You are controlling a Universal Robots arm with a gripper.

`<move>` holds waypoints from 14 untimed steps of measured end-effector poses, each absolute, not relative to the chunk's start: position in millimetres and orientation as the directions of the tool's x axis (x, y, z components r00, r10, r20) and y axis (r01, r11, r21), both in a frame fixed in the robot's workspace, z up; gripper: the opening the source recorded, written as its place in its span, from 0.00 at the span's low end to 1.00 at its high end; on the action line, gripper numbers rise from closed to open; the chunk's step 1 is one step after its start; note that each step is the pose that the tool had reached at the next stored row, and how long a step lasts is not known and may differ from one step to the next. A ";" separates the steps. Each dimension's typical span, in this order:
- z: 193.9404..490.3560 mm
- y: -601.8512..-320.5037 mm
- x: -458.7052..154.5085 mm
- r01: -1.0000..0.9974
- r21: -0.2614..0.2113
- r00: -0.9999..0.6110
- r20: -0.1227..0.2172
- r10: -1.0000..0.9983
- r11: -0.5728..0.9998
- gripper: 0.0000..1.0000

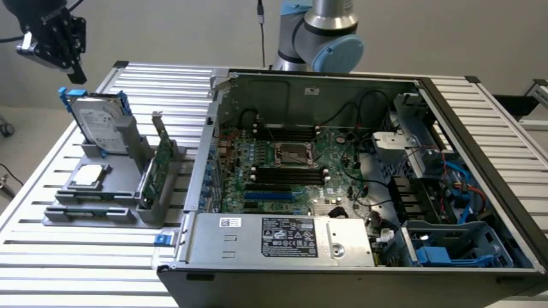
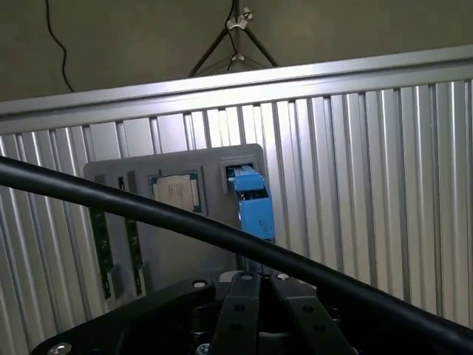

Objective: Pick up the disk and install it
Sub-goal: 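Pick up the disk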

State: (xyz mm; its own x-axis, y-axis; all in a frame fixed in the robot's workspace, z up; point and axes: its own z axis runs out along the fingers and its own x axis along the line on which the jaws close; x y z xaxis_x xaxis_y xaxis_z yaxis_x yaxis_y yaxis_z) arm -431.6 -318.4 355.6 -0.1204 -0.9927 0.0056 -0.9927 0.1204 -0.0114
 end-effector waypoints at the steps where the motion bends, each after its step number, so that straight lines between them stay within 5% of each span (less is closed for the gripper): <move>1: 355.6 -318.1 -431.8 -0.994 -0.011 -0.111 0.006 -0.994 0.111 0.11; 14: 354.9 -317.4 -442.8 -1.000 0.009 -0.024 0.006 -1.000 0.024 0.11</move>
